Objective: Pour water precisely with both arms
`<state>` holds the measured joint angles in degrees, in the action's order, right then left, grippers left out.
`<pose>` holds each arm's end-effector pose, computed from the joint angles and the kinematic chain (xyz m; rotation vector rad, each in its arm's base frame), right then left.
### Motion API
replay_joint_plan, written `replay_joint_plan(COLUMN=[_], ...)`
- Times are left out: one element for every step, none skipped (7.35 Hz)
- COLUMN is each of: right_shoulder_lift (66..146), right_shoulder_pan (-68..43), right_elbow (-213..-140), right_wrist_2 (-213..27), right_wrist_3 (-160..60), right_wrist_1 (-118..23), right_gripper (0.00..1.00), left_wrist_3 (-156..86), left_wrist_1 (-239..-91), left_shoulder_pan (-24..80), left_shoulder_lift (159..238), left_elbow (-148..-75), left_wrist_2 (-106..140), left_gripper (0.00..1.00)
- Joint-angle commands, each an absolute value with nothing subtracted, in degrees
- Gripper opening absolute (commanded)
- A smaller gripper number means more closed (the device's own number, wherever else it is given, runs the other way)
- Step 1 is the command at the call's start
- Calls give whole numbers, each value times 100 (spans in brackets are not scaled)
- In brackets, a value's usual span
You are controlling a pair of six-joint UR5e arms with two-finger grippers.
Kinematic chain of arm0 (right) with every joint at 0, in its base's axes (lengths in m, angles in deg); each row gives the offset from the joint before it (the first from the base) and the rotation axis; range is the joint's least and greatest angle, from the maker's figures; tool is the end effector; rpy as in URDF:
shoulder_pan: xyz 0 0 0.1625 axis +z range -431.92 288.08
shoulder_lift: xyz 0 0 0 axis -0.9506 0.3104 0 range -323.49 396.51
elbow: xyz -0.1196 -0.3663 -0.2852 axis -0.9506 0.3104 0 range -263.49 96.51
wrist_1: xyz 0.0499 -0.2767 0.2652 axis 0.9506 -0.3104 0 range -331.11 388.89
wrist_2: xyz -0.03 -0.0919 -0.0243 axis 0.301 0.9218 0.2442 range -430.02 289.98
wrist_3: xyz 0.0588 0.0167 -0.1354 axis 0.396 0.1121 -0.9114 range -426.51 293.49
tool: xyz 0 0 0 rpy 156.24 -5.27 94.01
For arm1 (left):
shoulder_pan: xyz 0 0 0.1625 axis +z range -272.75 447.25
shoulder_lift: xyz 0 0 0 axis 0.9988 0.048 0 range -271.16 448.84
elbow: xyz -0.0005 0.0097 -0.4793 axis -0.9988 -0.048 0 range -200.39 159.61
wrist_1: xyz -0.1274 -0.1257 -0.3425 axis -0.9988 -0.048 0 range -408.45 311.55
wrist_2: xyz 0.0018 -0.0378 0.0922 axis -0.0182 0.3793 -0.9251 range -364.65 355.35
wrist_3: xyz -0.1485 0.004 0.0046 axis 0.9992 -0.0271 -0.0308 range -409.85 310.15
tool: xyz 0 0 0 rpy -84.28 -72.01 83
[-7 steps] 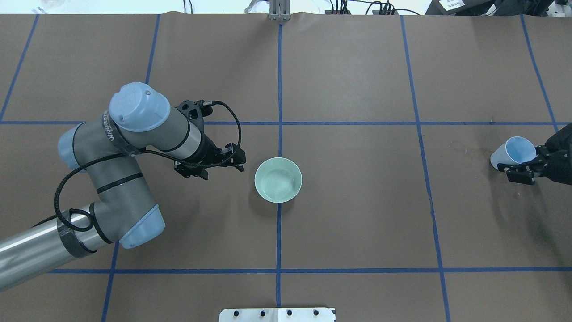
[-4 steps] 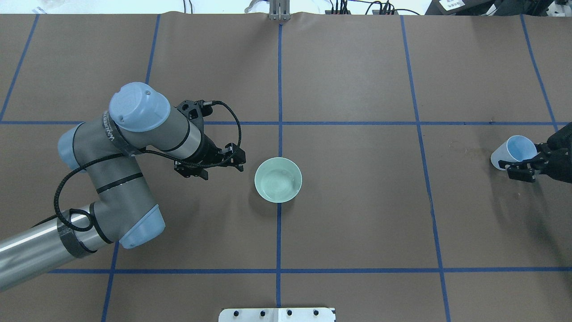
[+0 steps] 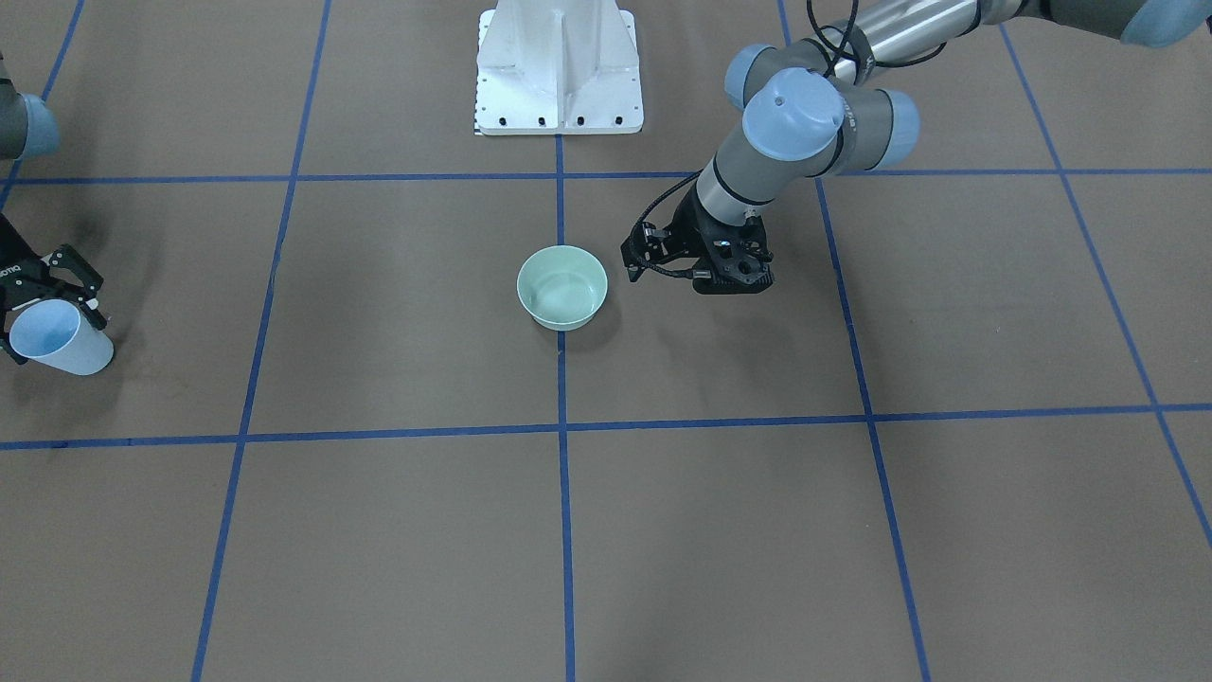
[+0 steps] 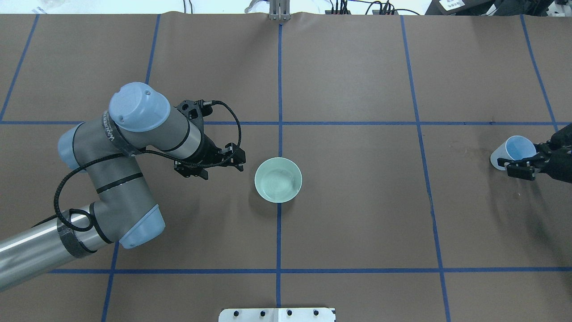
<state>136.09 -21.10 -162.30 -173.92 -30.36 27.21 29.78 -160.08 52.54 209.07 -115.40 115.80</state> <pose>-0.1964 -0.3956 0.7268 0.7985 -0.8867 -0.1895 0.5419 -0.4459 0.3539 -0.0782 1.0781 -0.1189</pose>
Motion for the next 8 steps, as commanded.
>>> replay_joint_plan(right_shoulder_lift=[13548, 13530, 13530, 13530, 13530, 13530, 13521, 13495], right_shoulder_pan=[-2103, -2103, -2103, -2103, -2103, -2103, -2103, -2103], right_elbow=[-16207, -16128, -16119, -16119, -16119, -16101, -16110, -16127], right_wrist_2=[-17400, -17391, -17391, -17391, -17382, -17382, -17382, -17382], right_wrist_3=[-2741, -2740, -2740, -2749, -2749, -2749, -2749, -2749], right_wrist_1=[2818, 2984, 2994, 3003, 3020, 3029, 3029, 3021], right_gripper=[98, 98, 97, 97, 96, 94, 84, 67], left_wrist_3=[2978, 2978, 2978, 2978, 2978, 2978, 2978, 2978], left_wrist_1=[-16008, -16008, -16008, -16008, -16008, -16008, -16008, -16008], left_shoulder_pan=[5253, 5253, 5253, 5253, 5253, 5253, 5262, 5253], left_shoulder_lift=[20907, 20907, 20907, 20907, 20907, 20907, 20907, 20907], left_elbow=[-11540, -11540, -11540, -11540, -11540, -11540, -11540, -11540], left_wrist_2=[11576, 11585, 11576, 11576, 11576, 11585, 11576, 11585], left_gripper=[100, 100, 100, 100, 100, 100, 100, 100])
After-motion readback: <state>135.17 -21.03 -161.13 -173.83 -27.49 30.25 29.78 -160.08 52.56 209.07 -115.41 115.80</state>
